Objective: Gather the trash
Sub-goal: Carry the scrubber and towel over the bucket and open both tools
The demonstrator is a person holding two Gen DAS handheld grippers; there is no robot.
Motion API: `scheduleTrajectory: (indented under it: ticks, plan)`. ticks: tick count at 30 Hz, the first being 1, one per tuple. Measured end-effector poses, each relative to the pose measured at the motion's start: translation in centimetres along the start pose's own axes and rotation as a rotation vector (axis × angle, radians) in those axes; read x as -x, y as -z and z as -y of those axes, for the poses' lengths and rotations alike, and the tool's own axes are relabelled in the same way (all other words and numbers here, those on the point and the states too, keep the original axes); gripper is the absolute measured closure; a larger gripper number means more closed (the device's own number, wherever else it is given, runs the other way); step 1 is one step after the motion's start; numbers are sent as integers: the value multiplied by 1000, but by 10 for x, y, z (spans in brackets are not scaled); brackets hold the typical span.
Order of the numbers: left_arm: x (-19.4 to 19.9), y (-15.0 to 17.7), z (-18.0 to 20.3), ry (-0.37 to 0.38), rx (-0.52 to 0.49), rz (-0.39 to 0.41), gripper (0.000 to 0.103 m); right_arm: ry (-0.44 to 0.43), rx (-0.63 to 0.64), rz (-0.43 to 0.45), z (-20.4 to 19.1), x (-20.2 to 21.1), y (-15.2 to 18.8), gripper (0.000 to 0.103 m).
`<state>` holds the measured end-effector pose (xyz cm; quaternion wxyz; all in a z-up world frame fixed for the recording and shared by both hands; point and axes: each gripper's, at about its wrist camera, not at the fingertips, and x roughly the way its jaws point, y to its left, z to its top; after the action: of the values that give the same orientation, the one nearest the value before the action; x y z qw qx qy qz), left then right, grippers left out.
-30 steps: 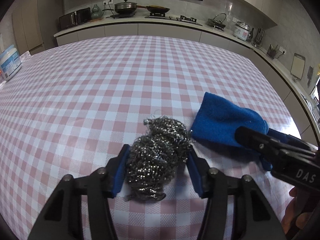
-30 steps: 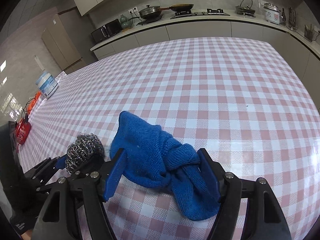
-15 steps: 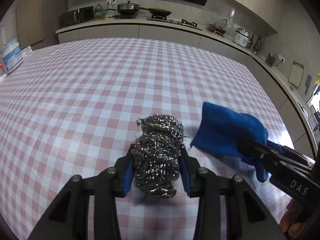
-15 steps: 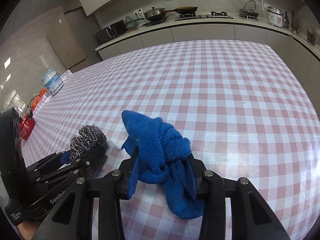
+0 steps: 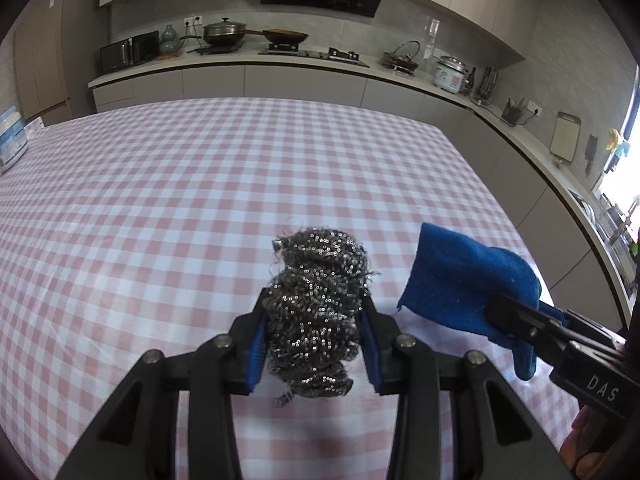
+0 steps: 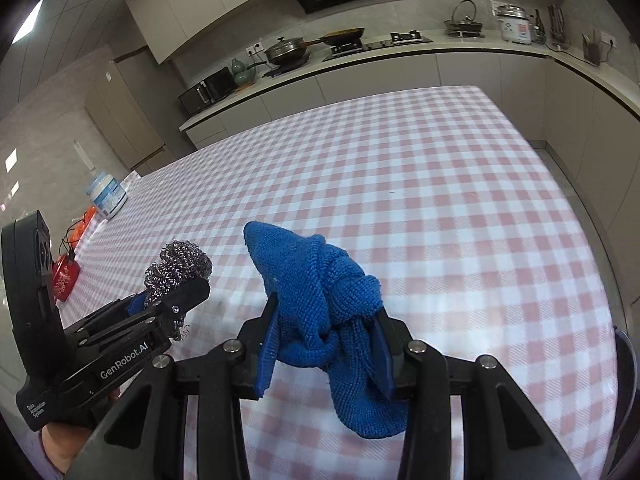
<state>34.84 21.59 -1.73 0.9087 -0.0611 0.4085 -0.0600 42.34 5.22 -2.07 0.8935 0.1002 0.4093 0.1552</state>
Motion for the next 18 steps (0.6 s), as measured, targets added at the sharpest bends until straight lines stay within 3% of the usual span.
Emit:
scheduleTrajectory:
  ticks: [18]
  plan:
    - [7,34,158,127,-126,-45,62,72,-162,41,138,117,53,60]
